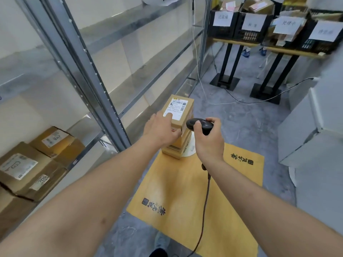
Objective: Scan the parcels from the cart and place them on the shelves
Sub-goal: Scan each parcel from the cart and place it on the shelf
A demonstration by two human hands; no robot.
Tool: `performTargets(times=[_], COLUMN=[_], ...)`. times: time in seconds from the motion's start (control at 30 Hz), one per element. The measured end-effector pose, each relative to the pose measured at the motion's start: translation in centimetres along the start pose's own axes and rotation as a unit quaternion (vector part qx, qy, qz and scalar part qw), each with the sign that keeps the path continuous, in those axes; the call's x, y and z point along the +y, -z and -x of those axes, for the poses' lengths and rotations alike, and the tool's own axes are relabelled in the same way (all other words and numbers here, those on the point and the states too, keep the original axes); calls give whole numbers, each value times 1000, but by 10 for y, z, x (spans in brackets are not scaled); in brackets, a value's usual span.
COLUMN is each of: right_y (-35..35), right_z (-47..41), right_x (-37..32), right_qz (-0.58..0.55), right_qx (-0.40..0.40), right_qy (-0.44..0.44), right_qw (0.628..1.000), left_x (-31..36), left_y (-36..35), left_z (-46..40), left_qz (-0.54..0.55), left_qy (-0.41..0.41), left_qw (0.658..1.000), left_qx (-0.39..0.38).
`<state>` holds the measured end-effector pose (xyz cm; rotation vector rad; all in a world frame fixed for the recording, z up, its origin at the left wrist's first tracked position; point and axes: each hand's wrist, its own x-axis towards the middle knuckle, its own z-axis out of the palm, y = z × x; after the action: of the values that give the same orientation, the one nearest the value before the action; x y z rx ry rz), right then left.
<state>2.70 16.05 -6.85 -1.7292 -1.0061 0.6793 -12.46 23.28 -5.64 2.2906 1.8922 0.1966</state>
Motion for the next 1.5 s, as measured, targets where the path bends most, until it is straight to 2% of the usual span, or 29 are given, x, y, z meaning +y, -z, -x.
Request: performTargets(times=[0.3, 0.63, 0.87, 1.07, 1.5], right_y=[-47, -54, -42, -42, -48], right_z=[-51, -59, -45, -19, 52], right_x=[9, 1, -5, -14, -40], right_qz=[40, 39, 27, 36, 70], right_qx=[56, 63, -16, -108, -261], right_qy=[-57, -50, 11, 75, 233], right_qw=[996, 996, 999, 991, 934], left_x=[-16, -22, -46, -71, -114], left_y=[-29, -28, 3, 27, 61], left_z=[-80, -90, -55, -3, 134], left_qz=[61, 74, 0, -69, -157], left_qy=[44, 36, -26, -28, 71], left_qw=[996, 993, 999, 997, 985], left_qx=[-45, -82, -45, -33, -6])
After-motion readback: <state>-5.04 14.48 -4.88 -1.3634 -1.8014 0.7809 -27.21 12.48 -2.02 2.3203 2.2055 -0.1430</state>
